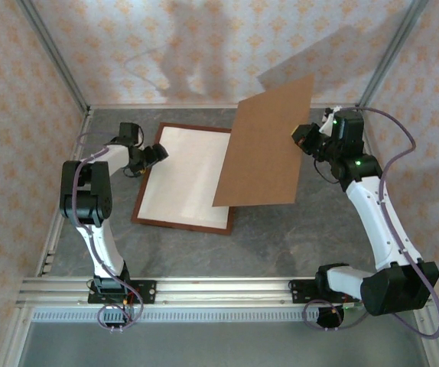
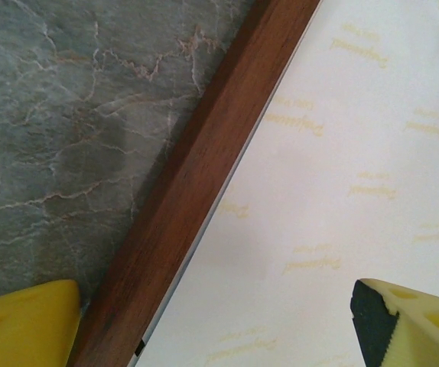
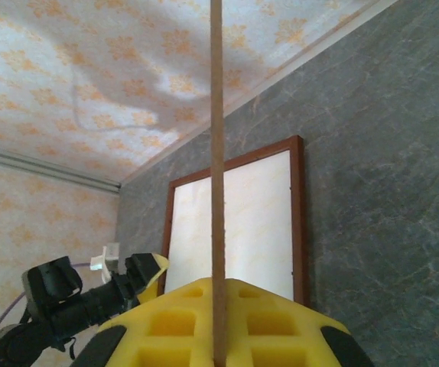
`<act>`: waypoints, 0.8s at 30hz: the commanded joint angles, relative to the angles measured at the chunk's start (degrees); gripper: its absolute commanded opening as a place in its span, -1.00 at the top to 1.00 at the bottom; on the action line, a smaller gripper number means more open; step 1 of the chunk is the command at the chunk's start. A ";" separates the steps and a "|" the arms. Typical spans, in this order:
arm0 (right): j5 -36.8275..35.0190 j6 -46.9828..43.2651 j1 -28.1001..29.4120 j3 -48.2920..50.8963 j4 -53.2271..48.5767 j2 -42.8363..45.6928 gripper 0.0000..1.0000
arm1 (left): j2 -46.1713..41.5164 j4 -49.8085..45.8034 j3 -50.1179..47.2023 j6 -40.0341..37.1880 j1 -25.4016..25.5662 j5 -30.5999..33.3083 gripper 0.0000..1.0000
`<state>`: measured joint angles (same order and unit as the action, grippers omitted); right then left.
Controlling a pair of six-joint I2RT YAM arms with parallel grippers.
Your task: Put the photo into the frame
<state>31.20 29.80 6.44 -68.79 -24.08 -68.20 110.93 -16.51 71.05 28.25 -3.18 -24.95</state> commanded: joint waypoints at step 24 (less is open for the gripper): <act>14.61 3.40 2.41 4.17 12.74 -6.12 1.00 | -17.99 11.09 -13.52 10.76 6.22 -2.51 -0.74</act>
<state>40.84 31.97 8.86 -64.75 -17.47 -73.63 93.38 -3.62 57.43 40.45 2.37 -29.63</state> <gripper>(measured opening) 0.065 0.870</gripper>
